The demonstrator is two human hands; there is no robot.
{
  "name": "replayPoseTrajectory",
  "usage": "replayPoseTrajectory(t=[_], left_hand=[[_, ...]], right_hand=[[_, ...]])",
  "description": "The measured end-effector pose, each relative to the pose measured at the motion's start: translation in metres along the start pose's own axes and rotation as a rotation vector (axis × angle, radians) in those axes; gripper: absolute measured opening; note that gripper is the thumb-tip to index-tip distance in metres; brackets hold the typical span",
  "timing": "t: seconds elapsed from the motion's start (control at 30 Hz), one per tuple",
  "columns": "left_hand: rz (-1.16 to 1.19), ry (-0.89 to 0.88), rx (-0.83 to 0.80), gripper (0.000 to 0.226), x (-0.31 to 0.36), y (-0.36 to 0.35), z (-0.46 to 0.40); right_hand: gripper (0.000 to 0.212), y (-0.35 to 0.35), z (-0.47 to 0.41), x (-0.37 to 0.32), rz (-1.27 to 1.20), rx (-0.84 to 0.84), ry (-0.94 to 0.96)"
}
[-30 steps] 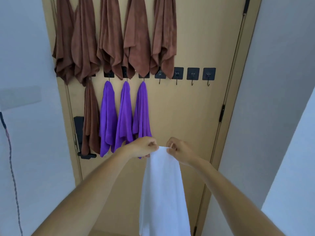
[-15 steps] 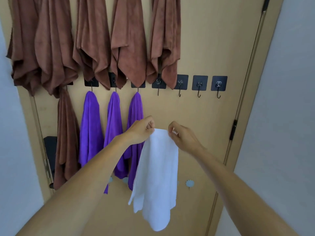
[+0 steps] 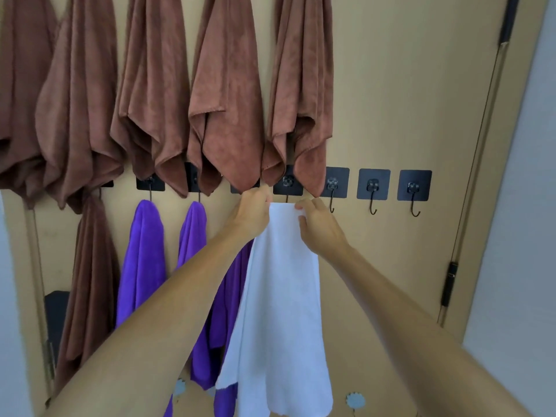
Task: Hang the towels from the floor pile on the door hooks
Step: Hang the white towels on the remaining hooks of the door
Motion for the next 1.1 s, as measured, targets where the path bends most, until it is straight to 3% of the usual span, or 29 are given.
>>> replayPoseTrajectory(t=[0.3,0.43,0.57,0.63,0.73,0.9,1.1], left_hand=[[-0.16,0.001,0.054,0.016,-0.004,-0.027,-0.028],[-0.068,0.01,0.082,0.009,-0.014,-0.053,-0.001],[0.052,0.066,0.052,0.003,-0.028,-0.075,0.034],[0.124,0.11,0.11,0.012,-0.029,-0.072,0.043],[0.253,0.038,0.177,0.037,-0.022,-0.066,0.049],[0.213,-0.071,-0.058,0.053,-0.018,-0.094,0.079],[0.134,-0.055,-0.187,0.06,-0.021,-0.131,0.129]], right_hand=[[0.042,-0.012,-0.024,0.001,0.093,0.148,-0.003],[0.039,-0.033,-0.01,0.008,0.124,0.168,0.026],[0.052,-0.051,0.015,0.012,-0.011,0.122,-0.027],[0.049,-0.055,0.022,0.015,-0.159,0.034,-0.072],[0.051,-0.061,0.033,0.014,-0.295,-0.015,-0.077],[0.055,-0.088,0.058,0.012,-0.315,-0.096,-0.116],[0.057,-0.112,0.092,0.016,-0.333,-0.145,-0.179]])
Point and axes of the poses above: each hand's wrist, its own z-axis away from the middle knuckle, its own y-axis out of the back of the hand, x = y × z, the point moved 7 cm from there along -z, towards the middle knuckle, and after that the axes turned 13 degrees about -y, right-handed, at the moved point
